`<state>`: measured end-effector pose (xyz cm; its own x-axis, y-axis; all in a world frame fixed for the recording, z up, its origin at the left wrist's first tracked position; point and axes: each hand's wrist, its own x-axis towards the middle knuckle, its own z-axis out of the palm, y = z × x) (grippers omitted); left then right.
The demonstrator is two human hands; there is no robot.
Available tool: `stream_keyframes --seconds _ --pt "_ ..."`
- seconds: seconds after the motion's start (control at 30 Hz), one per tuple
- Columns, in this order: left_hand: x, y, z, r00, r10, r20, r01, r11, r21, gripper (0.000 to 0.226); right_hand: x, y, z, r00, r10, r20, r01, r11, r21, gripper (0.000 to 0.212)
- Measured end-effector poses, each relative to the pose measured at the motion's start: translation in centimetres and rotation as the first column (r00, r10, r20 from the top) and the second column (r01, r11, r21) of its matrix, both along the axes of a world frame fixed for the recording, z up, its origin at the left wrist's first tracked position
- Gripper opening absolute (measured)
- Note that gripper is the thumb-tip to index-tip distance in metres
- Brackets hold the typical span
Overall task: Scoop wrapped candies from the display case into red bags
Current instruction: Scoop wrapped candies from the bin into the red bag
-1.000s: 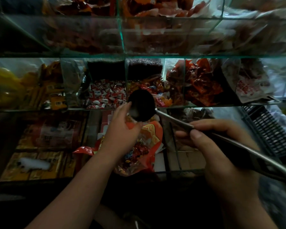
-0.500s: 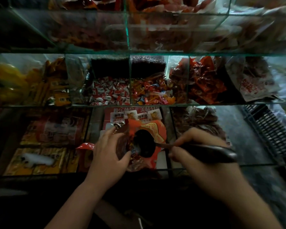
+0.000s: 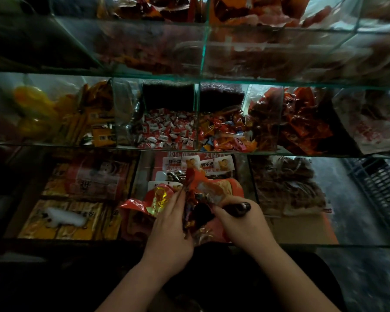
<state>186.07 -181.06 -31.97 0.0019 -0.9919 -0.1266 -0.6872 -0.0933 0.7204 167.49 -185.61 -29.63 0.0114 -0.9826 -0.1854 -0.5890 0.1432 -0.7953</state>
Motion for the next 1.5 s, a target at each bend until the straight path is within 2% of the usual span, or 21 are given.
stream_keyframes --seconds 0.13,0.27,0.33,0.43,0.6,0.73,0.97,1.03,1.13,1.27,1.33,1.4,1.5 --pt "0.1 0.0 -0.1 1.0 0.017 -0.017 -0.017 1.0 0.002 0.1 1.2 0.7 -0.7 0.99 -0.112 0.09 0.105 0.991 0.077 0.012" --pt "0.3 0.1 0.0 0.999 0.009 -0.046 -0.009 1.0 0.0 0.096 0.4 0.6 0.5 0.932 -0.278 0.233 0.246 0.957 0.157 0.01" --pt "0.4 0.1 0.0 0.998 0.013 -0.06 -0.012 1.0 0.004 0.097 -0.2 0.4 1.4 0.933 -0.266 0.243 0.233 0.96 0.154 0.016" --pt "0.2 0.0 0.2 0.999 0.008 -0.053 -0.008 1.0 0.001 0.098 -0.1 0.5 1.7 0.924 -0.29 0.248 0.249 0.951 0.186 0.013" --pt "0.3 0.0 0.4 0.999 0.023 -0.037 -0.023 1.0 -0.002 0.097 -1.3 1.2 2.2 0.867 -0.36 0.344 0.345 0.933 0.106 0.011" --pt "0.3 0.0 0.7 0.999 0.029 -0.033 -0.029 1.0 -0.002 0.099 -2.6 1.3 2.5 0.783 -0.427 0.452 0.39 0.903 0.179 0.017" --pt "-0.1 -0.2 0.5 0.998 0.065 -0.018 -0.065 0.998 -0.025 0.101 -4.7 2.5 2.6 0.674 -0.506 0.538 0.469 0.856 0.218 0.009" --pt "-0.3 -0.1 0.7 0.998 0.054 0.016 -0.053 0.997 -0.054 0.098 -5.2 2.8 2.9 0.65 -0.506 0.567 0.468 0.854 0.227 0.008" --pt "-1.1 -0.2 1.1 0.993 0.031 0.115 -0.008 0.981 -0.191 0.087 -6.0 3.3 4.0 0.628 -0.493 0.602 0.465 0.858 0.218 0.013" --pt "-2.5 -1.1 1.8 0.991 -0.042 0.125 0.085 0.927 -0.365 0.065 -6.4 4.3 5.9 0.666 -0.425 0.613 0.441 0.887 0.136 0.029" --pt "-3.4 -1.9 1.8 0.987 -0.096 0.127 0.134 0.931 -0.34 0.056 -6.4 4.8 7.0 0.681 -0.38 0.626 0.43 0.9 0.079 0.029" --pt "-3.9 -3.0 1.4 0.982 -0.107 0.156 0.143 0.959 -0.246 0.055 -6.5 5.2 7.8 0.665 -0.368 0.65 0.449 0.892 0.046 0.026" --pt "-4.4 -4.6 0.9 0.976 -0.101 0.192 0.132 0.978 -0.161 0.054 -7.0 5.6 8.8 0.653 -0.363 0.665 0.463 0.886 0.029 0.013"
